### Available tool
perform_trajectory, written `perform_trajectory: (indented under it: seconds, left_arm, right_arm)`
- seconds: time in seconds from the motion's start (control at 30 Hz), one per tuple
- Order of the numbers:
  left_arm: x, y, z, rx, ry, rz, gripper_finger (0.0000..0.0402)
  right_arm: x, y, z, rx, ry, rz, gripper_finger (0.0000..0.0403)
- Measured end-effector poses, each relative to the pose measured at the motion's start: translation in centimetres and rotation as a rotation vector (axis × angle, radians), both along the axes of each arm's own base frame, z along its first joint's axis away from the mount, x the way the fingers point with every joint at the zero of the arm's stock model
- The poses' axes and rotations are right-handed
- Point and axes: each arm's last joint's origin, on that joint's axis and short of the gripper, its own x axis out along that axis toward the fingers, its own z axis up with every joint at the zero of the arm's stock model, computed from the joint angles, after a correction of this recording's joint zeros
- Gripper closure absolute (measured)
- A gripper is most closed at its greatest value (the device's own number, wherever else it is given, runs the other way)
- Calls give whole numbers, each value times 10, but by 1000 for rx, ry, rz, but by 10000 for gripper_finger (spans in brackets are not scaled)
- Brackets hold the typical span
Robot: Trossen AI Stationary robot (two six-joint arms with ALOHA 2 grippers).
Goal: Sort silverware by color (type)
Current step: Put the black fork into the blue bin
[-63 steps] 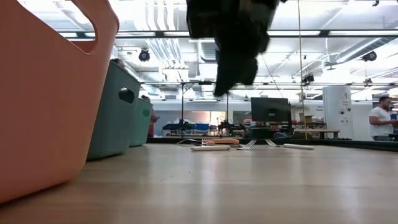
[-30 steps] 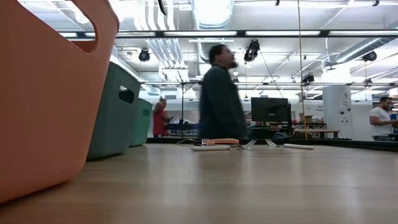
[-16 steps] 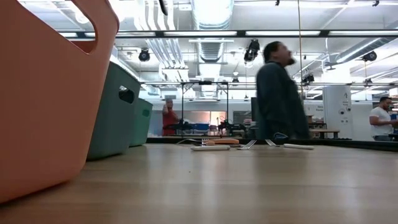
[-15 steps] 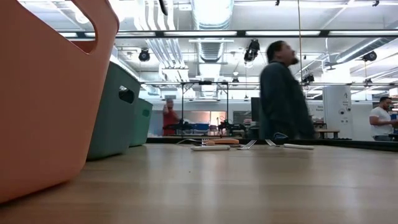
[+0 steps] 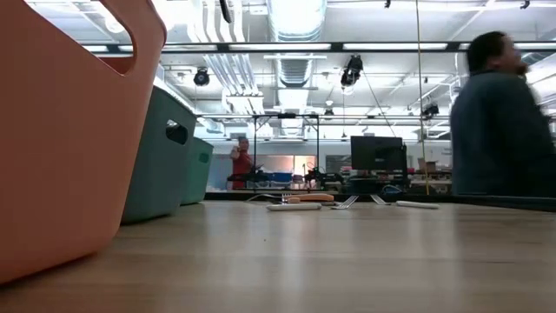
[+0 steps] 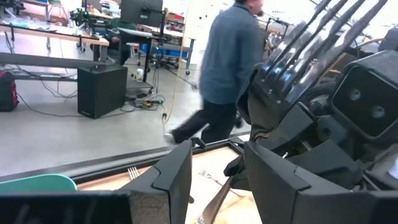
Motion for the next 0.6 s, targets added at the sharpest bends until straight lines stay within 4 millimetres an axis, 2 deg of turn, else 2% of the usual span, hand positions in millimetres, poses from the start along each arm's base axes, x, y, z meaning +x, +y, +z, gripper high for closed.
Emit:
perform_trajectory:
  seconds: [0.33,0.6]
  left_arm:
    - [3,-2,3,5,19,-13,271]
    - [3,-3,2,13,58,-33,271]
  right_arm:
    - [0,-1,3,-14,-6,0,394]
    - [0,-2,14,-18,-40,-11,394]
